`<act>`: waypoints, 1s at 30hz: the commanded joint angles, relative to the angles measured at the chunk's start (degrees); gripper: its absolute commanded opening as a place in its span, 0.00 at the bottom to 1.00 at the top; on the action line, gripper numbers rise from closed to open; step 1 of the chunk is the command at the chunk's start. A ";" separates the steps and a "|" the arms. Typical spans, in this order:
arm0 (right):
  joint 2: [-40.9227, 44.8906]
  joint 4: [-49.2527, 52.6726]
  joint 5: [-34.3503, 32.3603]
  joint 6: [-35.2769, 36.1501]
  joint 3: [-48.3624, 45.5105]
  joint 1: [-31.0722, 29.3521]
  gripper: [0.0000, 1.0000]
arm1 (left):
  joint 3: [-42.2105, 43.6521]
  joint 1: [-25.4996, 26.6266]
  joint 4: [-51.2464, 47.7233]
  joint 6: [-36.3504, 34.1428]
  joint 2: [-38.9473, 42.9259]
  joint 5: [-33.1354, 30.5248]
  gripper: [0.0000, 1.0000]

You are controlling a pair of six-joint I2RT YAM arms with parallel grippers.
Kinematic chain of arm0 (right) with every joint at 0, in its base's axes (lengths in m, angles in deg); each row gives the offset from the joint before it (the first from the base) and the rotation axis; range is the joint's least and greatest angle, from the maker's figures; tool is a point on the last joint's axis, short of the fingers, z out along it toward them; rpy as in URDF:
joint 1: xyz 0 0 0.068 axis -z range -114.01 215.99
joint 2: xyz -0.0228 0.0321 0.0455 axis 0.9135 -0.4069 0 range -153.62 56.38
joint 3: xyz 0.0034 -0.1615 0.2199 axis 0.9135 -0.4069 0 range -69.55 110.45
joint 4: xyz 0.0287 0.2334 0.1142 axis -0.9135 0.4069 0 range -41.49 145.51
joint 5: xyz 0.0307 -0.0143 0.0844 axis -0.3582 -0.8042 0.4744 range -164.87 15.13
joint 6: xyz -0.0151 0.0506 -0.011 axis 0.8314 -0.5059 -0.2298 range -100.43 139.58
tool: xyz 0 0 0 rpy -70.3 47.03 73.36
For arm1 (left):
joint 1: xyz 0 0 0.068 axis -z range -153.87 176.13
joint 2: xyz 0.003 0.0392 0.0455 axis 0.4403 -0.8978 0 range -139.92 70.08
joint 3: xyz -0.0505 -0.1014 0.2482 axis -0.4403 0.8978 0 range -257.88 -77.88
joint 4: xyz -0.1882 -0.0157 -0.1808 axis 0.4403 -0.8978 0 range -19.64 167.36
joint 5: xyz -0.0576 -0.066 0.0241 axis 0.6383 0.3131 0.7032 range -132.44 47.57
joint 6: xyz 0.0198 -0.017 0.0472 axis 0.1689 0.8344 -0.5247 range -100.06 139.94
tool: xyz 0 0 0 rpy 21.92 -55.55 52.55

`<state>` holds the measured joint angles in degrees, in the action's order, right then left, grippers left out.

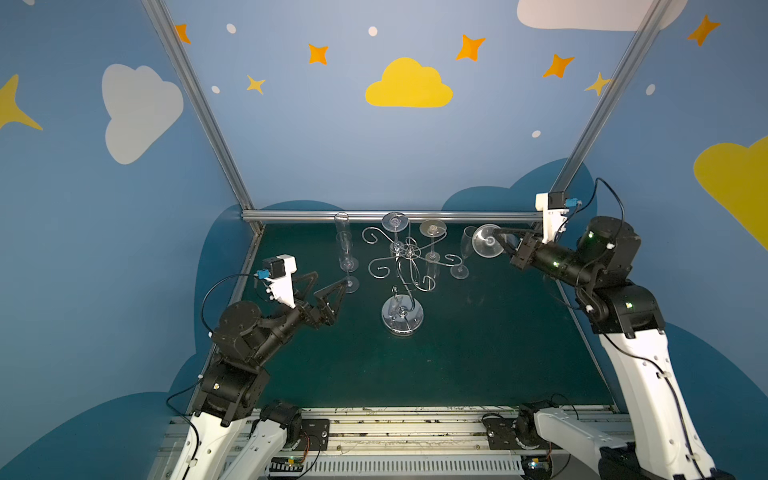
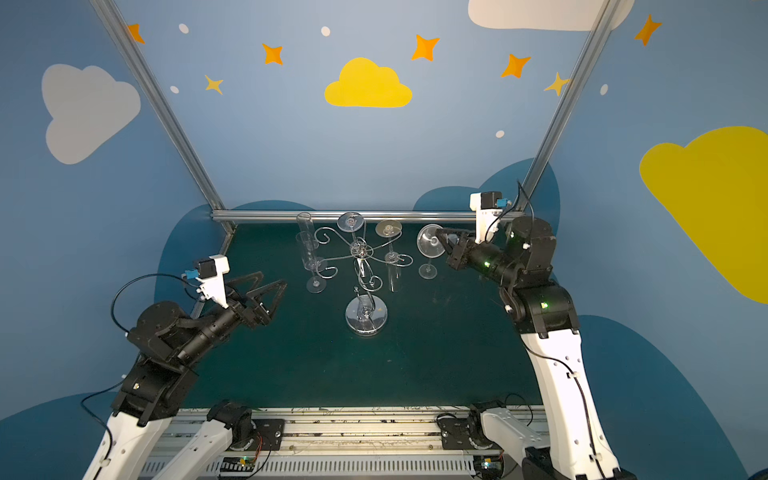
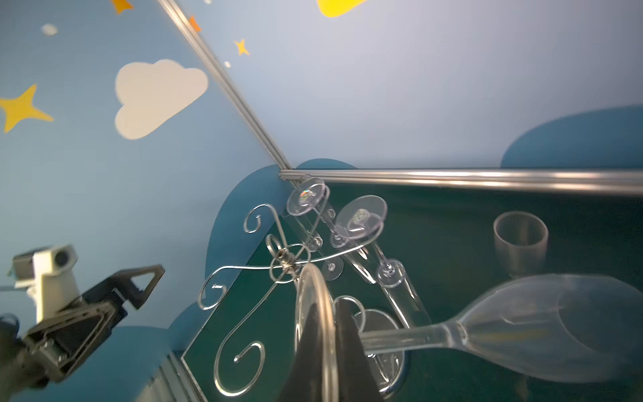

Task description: Take the wine glass off the wine glass rack

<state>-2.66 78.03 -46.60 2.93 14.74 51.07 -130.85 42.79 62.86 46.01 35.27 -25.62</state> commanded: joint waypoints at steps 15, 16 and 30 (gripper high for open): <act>10.18 -14.82 -10.98 44.33 -13.09 -30.50 0.00 | -7.83 2.30 11.23 17.55 -11.91 26.90 0.90; 10.10 -15.29 -12.52 46.60 -13.66 -32.81 0.00 | -7.69 3.09 11.95 17.88 -12.21 26.99 0.89; 5.14 -21.94 -27.30 66.52 -15.04 -52.82 0.00 | -10.08 14.57 18.14 16.73 -18.79 27.16 0.78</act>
<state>2.78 61.01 -70.05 64.06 -0.04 0.02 -139.24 56.21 77.65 63.03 16.74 1.31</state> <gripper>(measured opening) 0.074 0.792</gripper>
